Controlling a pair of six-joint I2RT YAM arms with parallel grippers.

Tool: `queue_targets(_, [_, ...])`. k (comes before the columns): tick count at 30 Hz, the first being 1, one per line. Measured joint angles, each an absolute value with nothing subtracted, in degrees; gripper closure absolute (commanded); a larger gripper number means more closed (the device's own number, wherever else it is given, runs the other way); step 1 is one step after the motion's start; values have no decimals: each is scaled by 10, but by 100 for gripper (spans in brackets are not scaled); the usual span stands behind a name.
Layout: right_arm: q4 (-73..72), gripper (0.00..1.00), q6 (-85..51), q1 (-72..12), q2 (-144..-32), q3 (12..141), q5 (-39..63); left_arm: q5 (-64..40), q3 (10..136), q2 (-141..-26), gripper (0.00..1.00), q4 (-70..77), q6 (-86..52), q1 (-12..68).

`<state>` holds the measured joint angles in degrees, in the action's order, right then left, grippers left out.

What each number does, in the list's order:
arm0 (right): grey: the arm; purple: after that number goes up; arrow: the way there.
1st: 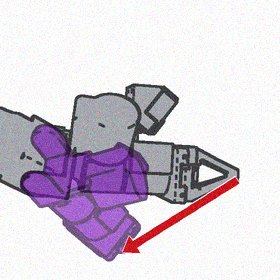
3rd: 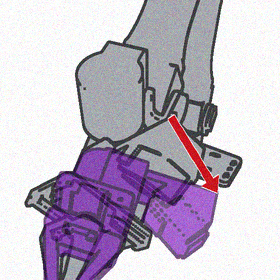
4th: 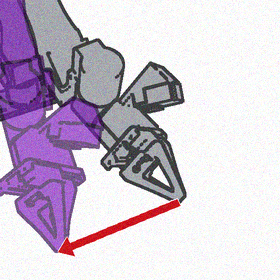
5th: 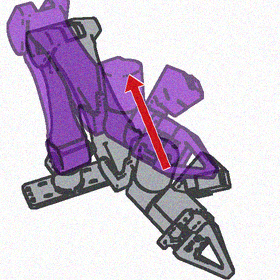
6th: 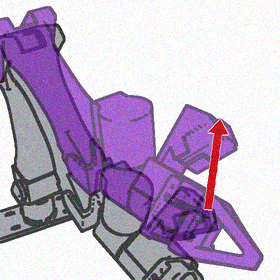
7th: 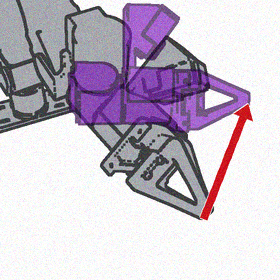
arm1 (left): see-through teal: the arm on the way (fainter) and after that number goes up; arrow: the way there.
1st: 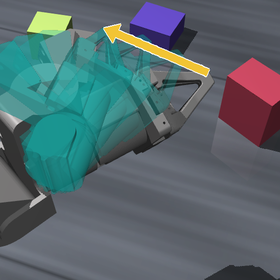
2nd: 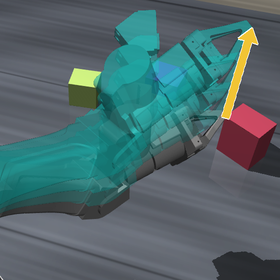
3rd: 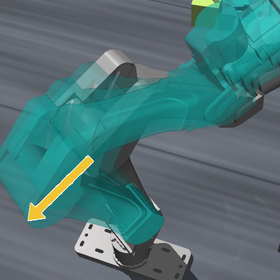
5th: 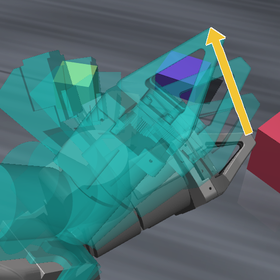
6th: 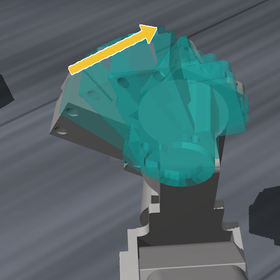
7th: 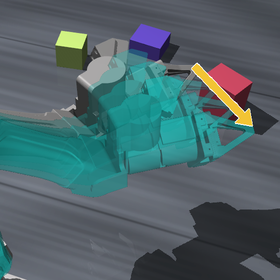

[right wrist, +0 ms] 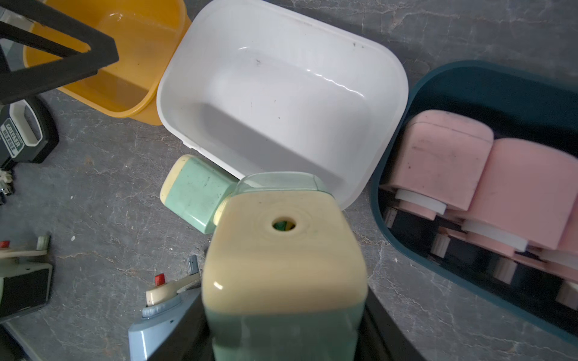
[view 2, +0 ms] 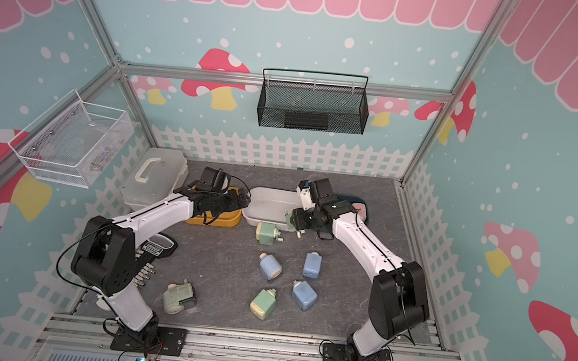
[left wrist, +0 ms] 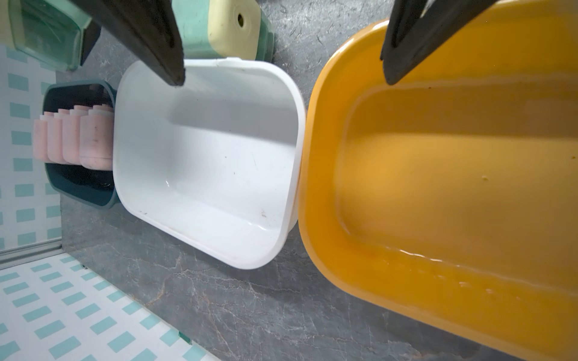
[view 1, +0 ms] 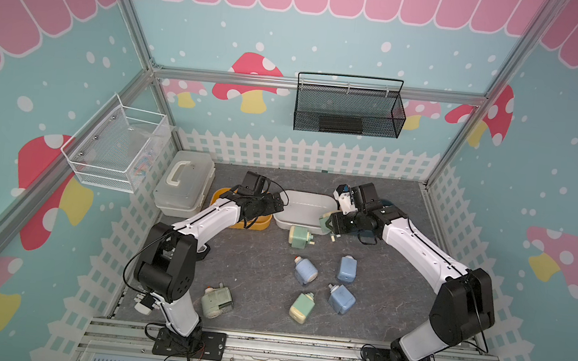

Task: Place the pencil sharpeners by color into the storage box
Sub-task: Place the pencil sharpener in the storage box.

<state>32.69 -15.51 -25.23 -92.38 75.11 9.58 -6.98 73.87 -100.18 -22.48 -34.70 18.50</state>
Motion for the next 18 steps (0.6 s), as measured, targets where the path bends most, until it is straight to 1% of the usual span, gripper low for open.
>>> queue_targets(11, [338, 100, -255, -252, -966, 812, 89, -77, 850, -1130, 2, -231, -321, 184])
queue_targets(18, [361, 100, -274, -252, -997, 855, 77, -110, 877, -1154, 2, -237, -318, 185])
